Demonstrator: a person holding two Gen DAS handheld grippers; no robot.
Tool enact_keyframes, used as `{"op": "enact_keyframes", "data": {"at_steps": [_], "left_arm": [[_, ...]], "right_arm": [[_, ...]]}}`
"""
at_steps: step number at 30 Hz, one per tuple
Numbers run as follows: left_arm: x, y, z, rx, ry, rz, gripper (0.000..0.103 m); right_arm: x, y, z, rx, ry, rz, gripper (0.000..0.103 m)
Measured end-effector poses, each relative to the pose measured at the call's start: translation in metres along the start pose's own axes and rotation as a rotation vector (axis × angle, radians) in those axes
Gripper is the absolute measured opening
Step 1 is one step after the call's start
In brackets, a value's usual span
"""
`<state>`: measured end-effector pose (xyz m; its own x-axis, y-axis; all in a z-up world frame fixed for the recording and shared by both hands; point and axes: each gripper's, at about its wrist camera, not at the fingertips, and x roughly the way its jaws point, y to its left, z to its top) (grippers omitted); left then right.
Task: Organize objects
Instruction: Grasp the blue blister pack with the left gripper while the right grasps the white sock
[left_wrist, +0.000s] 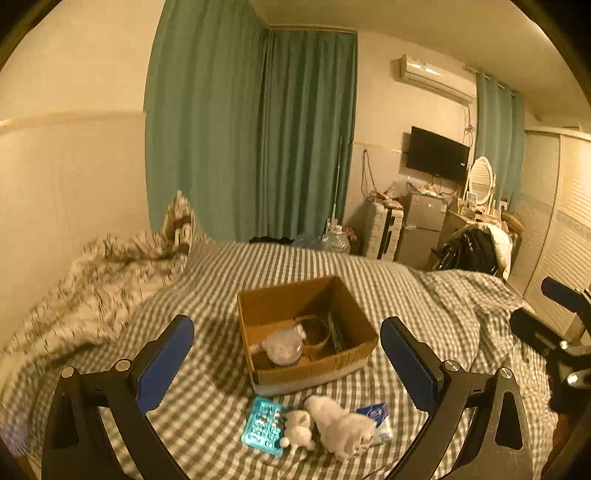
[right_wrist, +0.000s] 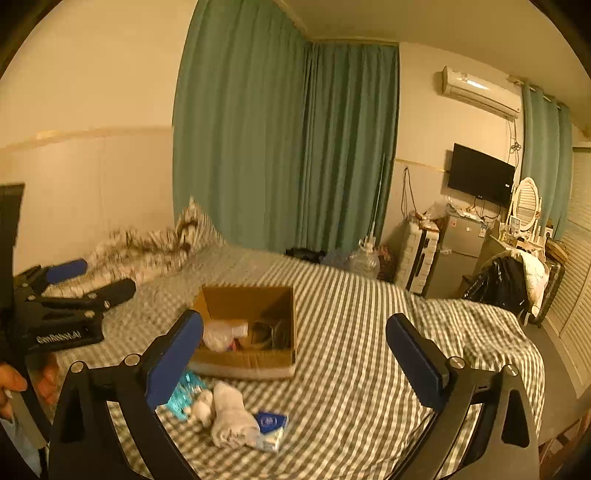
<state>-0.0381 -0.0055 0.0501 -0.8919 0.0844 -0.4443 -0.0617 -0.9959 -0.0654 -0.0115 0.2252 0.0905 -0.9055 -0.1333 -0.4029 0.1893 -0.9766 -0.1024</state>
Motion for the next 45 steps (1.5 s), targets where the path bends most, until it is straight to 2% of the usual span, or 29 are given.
{"op": "enact_keyframes", "data": {"at_steps": [3, 10, 14, 18, 24, 28, 31, 32, 34, 35, 37, 38, 39, 41, 44, 45], "left_arm": [[0.015, 0.003, -0.027, 0.022, 0.031, 0.062, 0.103], [0.052, 0.022, -0.077, -0.001, 0.142, 0.07, 0.103], [0.072, 0.026, -0.102, 0.038, 0.2, 0.104, 0.103], [0.091, 0.033, -0.121, 0.051, 0.239, 0.116, 0.103], [0.121, 0.046, -0.142, -0.004, 0.33, 0.105, 0.103], [0.135, 0.039, -0.154, 0.038, 0.362, 0.091, 0.103], [0.149, 0.032, -0.162, 0.085, 0.393, 0.112, 0.103], [0.153, 0.03, -0.163, 0.1, 0.4, 0.118, 0.103], [0.161, 0.027, -0.166, 0.125, 0.416, 0.127, 0.103], [0.165, 0.025, -0.168, 0.133, 0.426, 0.128, 0.103], [0.175, 0.022, -0.172, 0.157, 0.444, 0.139, 0.103], [0.18, 0.018, -0.174, 0.177, 0.451, 0.151, 0.103], [0.185, 0.016, -0.174, 0.195, 0.456, 0.161, 0.103], [0.192, 0.011, -0.177, 0.226, 0.468, 0.167, 0.103], [0.206, -0.001, -0.184, 0.278, 0.509, 0.122, 0.103], [0.213, -0.009, -0.192, 0.325, 0.548, 0.099, 0.103]], "right_arm": [[0.017, 0.011, -0.022, -0.02, 0.034, -0.006, 0.1], [0.061, 0.026, -0.066, 0.01, 0.115, 0.035, 0.1], [0.09, 0.037, -0.092, 0.019, 0.183, 0.048, 0.1], [0.118, 0.043, -0.116, 0.035, 0.255, 0.067, 0.1], [0.152, 0.056, -0.143, 0.003, 0.331, 0.069, 0.1], [0.173, 0.062, -0.156, 0.006, 0.383, 0.104, 0.1], [0.187, 0.07, -0.166, -0.003, 0.43, 0.149, 0.099], [0.192, 0.072, -0.171, -0.016, 0.451, 0.156, 0.098], [0.2, 0.077, -0.18, -0.033, 0.497, 0.185, 0.086], [0.205, 0.078, -0.185, -0.029, 0.521, 0.211, 0.075], [0.206, 0.077, -0.188, -0.012, 0.523, 0.231, 0.069], [0.205, 0.075, -0.187, -0.006, 0.515, 0.231, 0.061], [0.203, 0.071, -0.185, 0.007, 0.507, 0.24, 0.057], [0.197, 0.059, -0.179, 0.049, 0.481, 0.24, 0.055], [0.19, 0.045, -0.173, 0.081, 0.458, 0.234, 0.055], [0.188, 0.042, -0.171, 0.089, 0.452, 0.23, 0.055]]}}
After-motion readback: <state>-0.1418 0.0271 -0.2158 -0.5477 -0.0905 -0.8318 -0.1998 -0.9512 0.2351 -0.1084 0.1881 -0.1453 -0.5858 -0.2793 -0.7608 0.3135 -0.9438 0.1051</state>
